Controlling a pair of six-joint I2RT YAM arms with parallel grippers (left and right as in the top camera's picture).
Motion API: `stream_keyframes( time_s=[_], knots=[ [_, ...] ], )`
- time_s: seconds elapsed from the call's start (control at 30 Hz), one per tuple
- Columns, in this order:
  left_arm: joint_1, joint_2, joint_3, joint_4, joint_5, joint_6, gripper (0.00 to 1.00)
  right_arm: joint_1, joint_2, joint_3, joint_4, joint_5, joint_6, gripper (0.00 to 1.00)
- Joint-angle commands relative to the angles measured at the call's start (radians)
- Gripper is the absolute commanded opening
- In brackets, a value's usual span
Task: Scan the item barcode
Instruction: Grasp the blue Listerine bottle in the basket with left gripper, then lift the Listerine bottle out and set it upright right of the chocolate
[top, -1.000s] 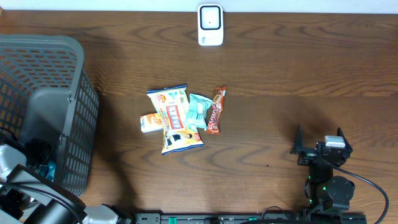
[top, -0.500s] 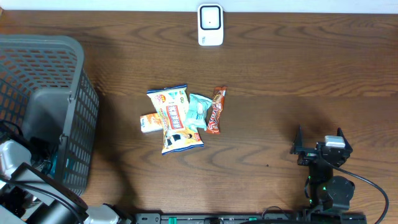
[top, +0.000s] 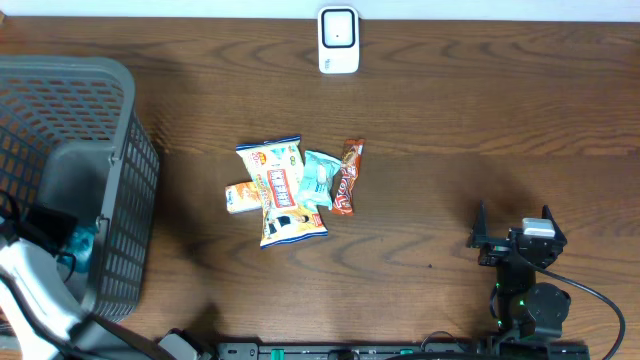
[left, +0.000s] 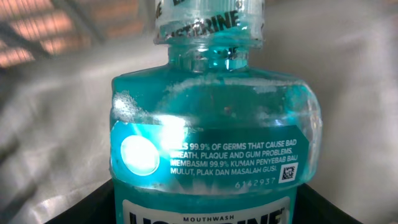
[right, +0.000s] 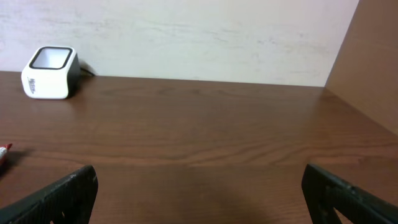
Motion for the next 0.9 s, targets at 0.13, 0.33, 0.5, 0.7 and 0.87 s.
stream_keyframes(
  time_s=[0.13, 0.33, 0.5, 0.7, 0.87],
  knots=[
    [-0.149, -0.275, 0.170, 0.050, 0.069, -0.067, 0.50, -0.005, -0.004, -0.004, -0.001, -0.005, -0.013, 0.99],
    [-0.320, -0.400, 0.236, 0.139, 0.069, -0.140, 0.50, -0.005, -0.004, -0.004, -0.001, -0.005, -0.013, 0.99],
    [-0.480, -0.463, 0.241, 0.191, 0.069, -0.227, 0.49, -0.005, -0.004, -0.004, -0.001, -0.005, -0.013, 0.99],
    [-0.779, -0.417, 0.241, 0.184, 0.076, -0.239, 0.50, -0.005, -0.004, -0.004, -0.001, -0.005, -0.013, 0.99],
    [-1.044, -0.284, 0.241, 0.184, 0.024, -0.240, 0.50, -0.005, -0.004, -0.004, -0.001, -0.005, -0.013, 0.99]
  ],
)
